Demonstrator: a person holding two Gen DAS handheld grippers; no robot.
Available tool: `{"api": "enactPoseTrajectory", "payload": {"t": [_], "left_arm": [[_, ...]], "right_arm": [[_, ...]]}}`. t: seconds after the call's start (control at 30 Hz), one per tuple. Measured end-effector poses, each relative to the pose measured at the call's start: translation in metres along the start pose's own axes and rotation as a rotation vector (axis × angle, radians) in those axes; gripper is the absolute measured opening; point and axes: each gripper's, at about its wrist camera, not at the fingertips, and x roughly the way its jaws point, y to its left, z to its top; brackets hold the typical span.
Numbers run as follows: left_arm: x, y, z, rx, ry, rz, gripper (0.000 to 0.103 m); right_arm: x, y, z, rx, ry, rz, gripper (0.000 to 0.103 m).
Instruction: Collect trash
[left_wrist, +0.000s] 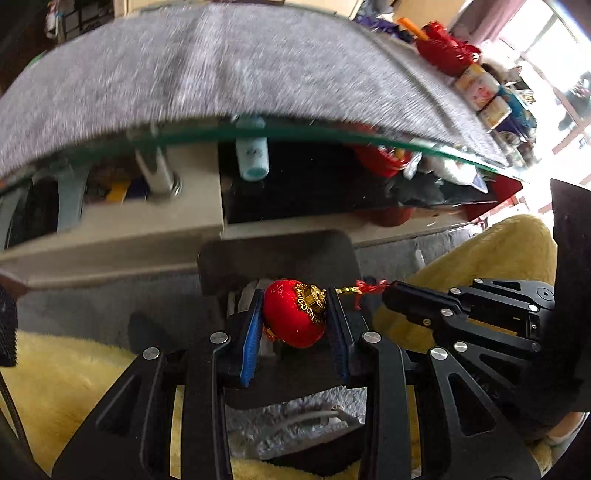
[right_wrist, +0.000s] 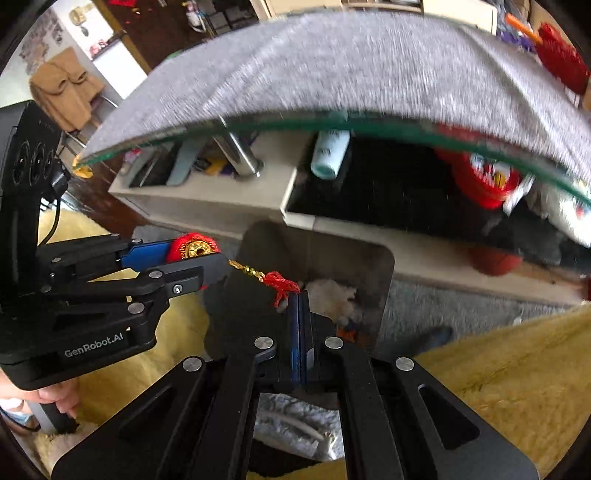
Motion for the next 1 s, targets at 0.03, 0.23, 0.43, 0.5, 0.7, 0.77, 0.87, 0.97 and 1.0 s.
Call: {"api": "enactPoseTrajectory", "payload": {"t": [0.03, 0.23, 0.43, 0.5, 0.7, 0.77, 0.87, 0.97, 1.0], "left_arm": [[0.003, 0.002, 0.000, -0.006, 0.006, 0.000, 0.031], [0.007, 0.009, 0.002, -0.031, 0.019, -0.011, 0.033], [0.009, 0.010, 0.003, -0.042, 0.027, -0.011, 0.063], [0.008, 0.010, 0.004, -0.042, 0.022, -0.009, 0.066], [-0.002, 0.013, 0.010, -0.058, -0.009, -0.003, 0.075], [-0.008, 0.013, 0.013, -0.058, -0.025, 0.005, 0.076], [-0.015, 0.013, 0.016, -0.058, -0.043, 0.011, 0.077], [-0.024, 0.013, 0.018, -0.052, -0.064, 0.019, 0.077], [-0.029, 0.013, 0.020, -0.047, -0.076, 0.025, 0.078]], "right_arm": [[0.002, 0.000, 0.000, 0.000, 0.005, -0.001, 0.002], [0.012, -0.002, 0.000, 0.003, 0.043, -0.023, 0.006], [0.015, -0.013, 0.000, 0.053, 0.058, -0.038, 0.053], [0.013, -0.015, 0.000, 0.057, 0.047, -0.043, 0.066], [0.011, -0.019, 0.001, 0.065, 0.042, -0.061, 0.073], [0.010, -0.021, 0.002, 0.070, 0.039, -0.066, 0.076], [0.006, -0.023, 0.004, 0.082, 0.026, -0.063, 0.079], [-0.005, -0.029, 0.009, 0.106, -0.003, -0.061, 0.080], [-0.014, -0.032, 0.013, 0.115, -0.025, -0.060, 0.080]]}}
